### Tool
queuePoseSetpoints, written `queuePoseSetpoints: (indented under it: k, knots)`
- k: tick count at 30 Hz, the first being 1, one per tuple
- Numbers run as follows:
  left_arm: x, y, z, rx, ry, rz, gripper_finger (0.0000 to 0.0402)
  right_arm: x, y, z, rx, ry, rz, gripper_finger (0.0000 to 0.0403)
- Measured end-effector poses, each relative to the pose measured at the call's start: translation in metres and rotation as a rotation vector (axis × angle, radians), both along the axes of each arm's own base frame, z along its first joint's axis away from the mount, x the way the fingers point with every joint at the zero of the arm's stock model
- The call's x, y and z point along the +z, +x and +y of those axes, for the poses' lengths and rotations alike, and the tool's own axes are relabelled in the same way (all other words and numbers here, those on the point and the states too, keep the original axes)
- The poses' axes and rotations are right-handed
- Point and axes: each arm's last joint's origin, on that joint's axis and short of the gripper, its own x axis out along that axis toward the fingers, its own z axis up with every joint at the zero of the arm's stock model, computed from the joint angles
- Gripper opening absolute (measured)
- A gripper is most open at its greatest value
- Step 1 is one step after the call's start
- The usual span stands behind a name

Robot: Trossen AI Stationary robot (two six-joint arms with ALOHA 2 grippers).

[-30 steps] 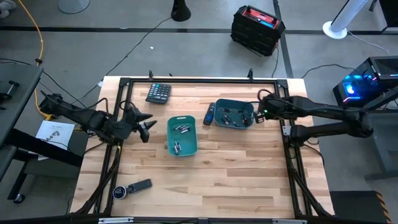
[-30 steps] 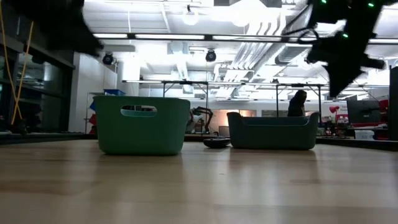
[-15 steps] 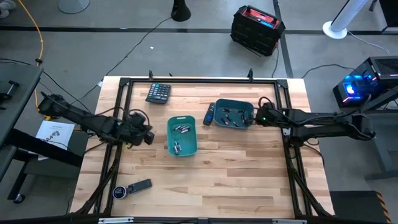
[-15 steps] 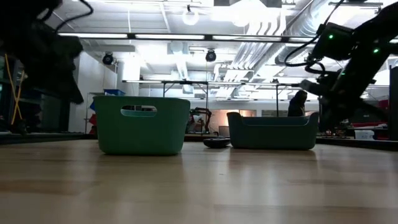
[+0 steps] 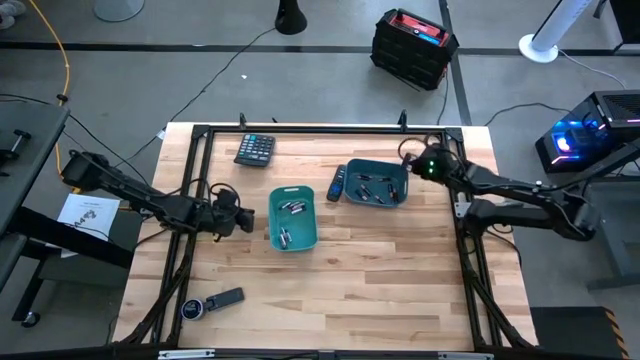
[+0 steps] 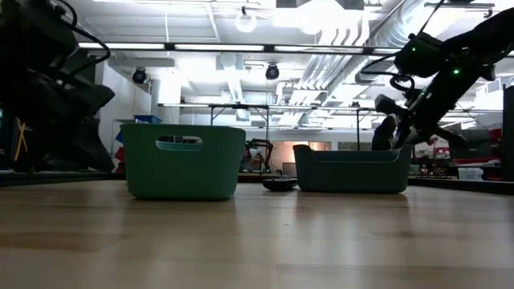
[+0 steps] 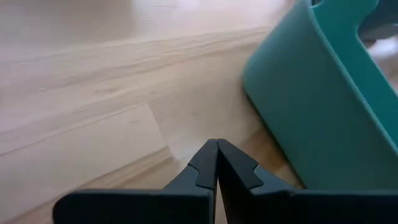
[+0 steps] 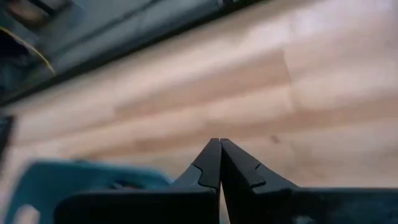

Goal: Sort batteries
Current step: Adjust the bins

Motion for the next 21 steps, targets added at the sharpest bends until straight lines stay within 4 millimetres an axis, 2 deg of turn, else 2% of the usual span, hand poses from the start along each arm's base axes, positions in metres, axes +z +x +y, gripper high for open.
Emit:
queuePoseSetpoints:
  k: [4,8,21]
  knots:
    - [-0.001,0.005,0.003,0.044,0.005,-0.049,0.0,0.003,0.001,-0.012,-0.014,-0.021,-0.069,0.0]
    - [-0.002,0.013,0.008,0.06,0.033,-0.068,0.0,-0.001,0.006,-0.02,0.057,0.0,-0.113,0.0]
    - [-0.013,0.036,0.021,0.073,0.006,-0.106,0.0,-0.017,0.019,-0.024,0.2,0.114,-0.132,0.0]
